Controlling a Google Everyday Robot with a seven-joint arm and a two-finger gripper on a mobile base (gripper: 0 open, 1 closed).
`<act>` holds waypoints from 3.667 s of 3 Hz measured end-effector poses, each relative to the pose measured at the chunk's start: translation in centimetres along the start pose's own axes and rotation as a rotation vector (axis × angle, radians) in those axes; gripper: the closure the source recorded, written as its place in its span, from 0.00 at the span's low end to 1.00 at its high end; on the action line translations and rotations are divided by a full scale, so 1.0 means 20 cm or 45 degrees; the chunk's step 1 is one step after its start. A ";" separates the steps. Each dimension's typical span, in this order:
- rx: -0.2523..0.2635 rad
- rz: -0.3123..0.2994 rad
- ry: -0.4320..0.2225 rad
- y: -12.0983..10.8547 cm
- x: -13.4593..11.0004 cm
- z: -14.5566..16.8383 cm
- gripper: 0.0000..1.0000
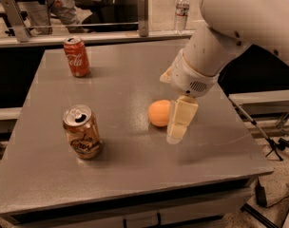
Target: Move orange near orange can
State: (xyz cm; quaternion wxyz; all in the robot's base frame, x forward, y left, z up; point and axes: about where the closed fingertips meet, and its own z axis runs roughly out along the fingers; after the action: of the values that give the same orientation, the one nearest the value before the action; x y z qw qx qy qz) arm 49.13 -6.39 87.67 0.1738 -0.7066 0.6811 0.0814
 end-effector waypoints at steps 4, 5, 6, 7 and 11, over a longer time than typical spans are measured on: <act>-0.060 -0.040 0.026 -0.01 0.01 0.13 0.42; -0.067 -0.049 0.031 -0.02 -0.01 0.12 0.65; -0.070 -0.075 0.025 -0.02 -0.10 0.09 0.88; -0.089 -0.123 0.003 0.01 -0.23 0.07 1.00; -0.156 -0.274 -0.017 0.17 -0.48 0.25 0.80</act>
Offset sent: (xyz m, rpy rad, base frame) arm 0.0090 0.0044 -0.0348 -0.0248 0.0374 0.0326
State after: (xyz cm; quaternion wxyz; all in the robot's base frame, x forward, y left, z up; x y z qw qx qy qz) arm 45.84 4.34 86.04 0.1425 -0.7844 0.5938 0.1086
